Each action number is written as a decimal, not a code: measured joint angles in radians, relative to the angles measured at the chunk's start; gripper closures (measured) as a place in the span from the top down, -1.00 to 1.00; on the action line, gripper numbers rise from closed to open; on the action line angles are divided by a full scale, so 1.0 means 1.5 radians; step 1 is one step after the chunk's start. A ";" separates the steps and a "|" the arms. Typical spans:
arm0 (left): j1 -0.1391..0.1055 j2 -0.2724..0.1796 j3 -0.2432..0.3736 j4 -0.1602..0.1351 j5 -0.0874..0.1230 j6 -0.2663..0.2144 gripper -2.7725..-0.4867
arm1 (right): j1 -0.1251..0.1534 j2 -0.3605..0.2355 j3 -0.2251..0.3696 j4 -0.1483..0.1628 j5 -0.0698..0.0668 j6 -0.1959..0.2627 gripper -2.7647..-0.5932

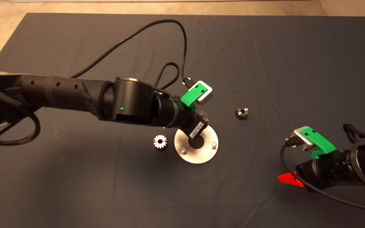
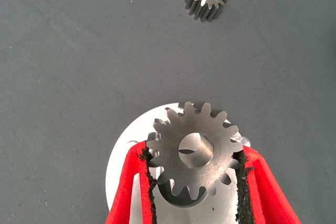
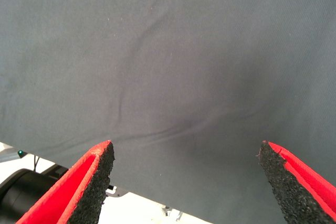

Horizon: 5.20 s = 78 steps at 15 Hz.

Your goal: Install three planetary gears onto the carrier pins

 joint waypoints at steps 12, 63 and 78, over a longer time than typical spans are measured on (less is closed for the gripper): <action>0.008 0.001 -0.012 -0.002 0.026 0.050 -0.90 | 0.007 0.000 0.000 0.000 0.007 0.000 0.34; 0.038 0.031 -0.107 -0.032 0.014 0.162 -0.90 | 0.022 0.000 0.000 0.000 0.014 0.001 0.34; 0.030 0.031 -0.118 -0.102 0.006 0.260 -0.90 | 0.022 0.000 0.000 0.000 0.020 0.001 0.34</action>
